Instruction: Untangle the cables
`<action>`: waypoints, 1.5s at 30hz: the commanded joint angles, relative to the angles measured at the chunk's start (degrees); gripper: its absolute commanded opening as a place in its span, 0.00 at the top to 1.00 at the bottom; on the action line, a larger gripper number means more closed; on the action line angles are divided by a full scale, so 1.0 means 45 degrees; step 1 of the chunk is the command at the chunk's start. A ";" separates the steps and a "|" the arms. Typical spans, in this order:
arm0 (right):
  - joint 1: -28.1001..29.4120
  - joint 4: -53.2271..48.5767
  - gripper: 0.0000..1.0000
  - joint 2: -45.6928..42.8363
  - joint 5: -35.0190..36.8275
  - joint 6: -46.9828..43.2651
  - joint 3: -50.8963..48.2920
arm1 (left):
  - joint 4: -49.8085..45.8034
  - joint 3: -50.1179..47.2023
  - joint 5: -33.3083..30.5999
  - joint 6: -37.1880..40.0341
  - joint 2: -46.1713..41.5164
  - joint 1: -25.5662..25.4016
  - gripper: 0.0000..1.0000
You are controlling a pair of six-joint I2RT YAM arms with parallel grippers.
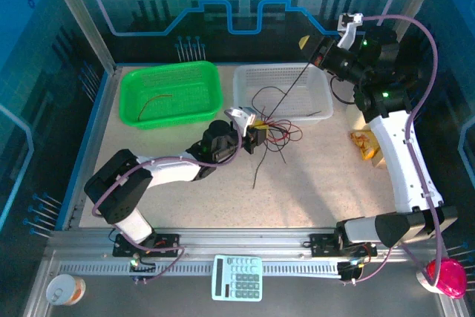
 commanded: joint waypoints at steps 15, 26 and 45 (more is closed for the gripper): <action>-0.0380 0.3531 1.00 -0.1502 -0.0187 0.0687 -0.0204 | -0.3536 -0.1260 -0.0149 -0.0529 -0.0188 0.0432 0.73; 0.0808 0.3496 1.00 -0.2056 0.0136 0.0088 -0.2551 | -0.3004 -0.1953 0.0393 -0.2526 -0.3048 0.0667 0.19; 0.3168 0.3302 1.00 -0.2052 0.2430 -0.1658 -0.6385 | -0.5615 -0.1726 0.2208 -0.3470 -0.3375 0.0536 0.08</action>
